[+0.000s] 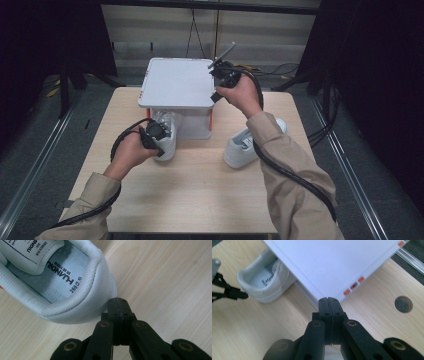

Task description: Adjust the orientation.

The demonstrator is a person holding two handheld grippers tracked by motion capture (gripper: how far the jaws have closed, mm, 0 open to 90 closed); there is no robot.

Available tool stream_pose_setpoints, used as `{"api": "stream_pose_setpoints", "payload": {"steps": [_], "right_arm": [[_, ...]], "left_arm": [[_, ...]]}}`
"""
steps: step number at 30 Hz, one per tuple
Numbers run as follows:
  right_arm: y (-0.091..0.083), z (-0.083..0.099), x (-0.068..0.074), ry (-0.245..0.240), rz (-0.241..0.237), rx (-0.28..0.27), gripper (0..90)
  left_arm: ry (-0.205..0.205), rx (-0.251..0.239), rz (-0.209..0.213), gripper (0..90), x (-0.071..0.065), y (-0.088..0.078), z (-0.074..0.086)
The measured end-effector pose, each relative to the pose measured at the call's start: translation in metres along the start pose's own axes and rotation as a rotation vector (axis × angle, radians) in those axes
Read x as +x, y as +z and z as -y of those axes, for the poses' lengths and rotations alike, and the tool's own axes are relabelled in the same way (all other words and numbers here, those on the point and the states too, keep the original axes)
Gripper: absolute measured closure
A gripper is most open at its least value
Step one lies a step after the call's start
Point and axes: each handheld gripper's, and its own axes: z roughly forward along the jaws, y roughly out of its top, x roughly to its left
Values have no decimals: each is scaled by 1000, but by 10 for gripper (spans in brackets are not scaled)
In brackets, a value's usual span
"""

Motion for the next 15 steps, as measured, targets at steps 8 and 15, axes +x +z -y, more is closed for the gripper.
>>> {"api": "stream_pose_setpoints", "payload": {"steps": [8, 15], "right_arm": [[32, -26, 3, 23, 10, -45, 900], [50, -26, 2, 55, -13, -66, 900]], "left_arm": [[-11, -3, 16, 900, 2, 0, -1], [-52, -56, 8, 900, 8, 1, -5]]}}
